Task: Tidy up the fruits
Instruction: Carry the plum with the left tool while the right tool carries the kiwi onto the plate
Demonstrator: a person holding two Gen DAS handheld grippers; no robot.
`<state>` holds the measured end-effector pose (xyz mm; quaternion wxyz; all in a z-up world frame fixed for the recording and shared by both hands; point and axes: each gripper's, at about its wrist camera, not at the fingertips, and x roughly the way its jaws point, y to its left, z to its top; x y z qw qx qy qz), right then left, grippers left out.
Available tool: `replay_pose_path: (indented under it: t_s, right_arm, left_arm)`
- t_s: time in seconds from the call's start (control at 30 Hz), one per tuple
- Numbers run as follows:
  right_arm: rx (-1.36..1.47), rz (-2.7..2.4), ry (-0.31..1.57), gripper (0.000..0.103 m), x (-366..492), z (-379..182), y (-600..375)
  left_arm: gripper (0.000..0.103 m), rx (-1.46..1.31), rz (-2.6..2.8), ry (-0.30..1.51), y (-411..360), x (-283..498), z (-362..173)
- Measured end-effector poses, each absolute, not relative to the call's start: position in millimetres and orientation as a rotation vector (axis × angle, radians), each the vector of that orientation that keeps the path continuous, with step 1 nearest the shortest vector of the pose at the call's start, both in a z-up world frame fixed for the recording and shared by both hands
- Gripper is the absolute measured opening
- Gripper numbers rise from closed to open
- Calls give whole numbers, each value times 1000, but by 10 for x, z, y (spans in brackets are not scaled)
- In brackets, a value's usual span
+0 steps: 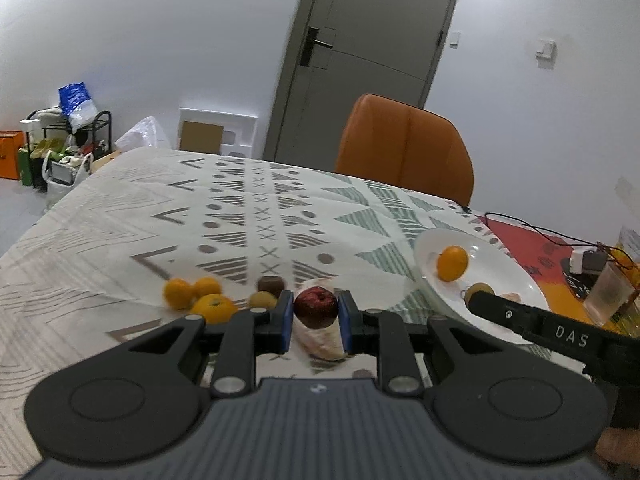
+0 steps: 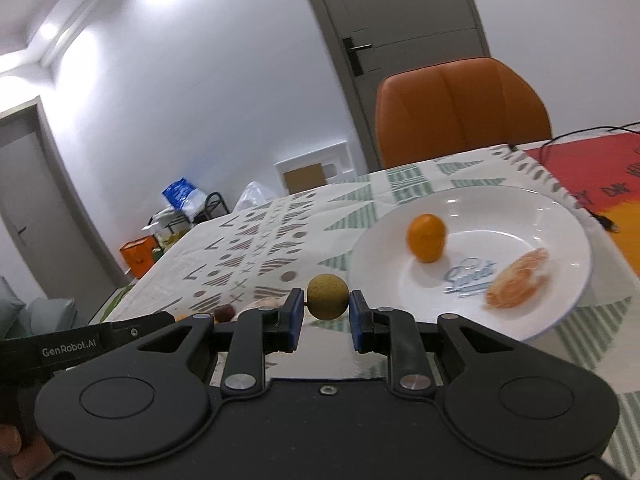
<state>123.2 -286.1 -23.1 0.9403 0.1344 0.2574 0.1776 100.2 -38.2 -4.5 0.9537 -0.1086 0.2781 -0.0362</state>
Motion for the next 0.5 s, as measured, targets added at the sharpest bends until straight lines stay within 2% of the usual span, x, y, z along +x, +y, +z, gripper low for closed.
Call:
replay_pose_path:
  t_s: [0.5]
  right_arm:
    - [347, 290, 527, 22, 1299, -383, -3330]
  left_arm:
    - [22, -143, -144, 593, -885, 1249, -100]
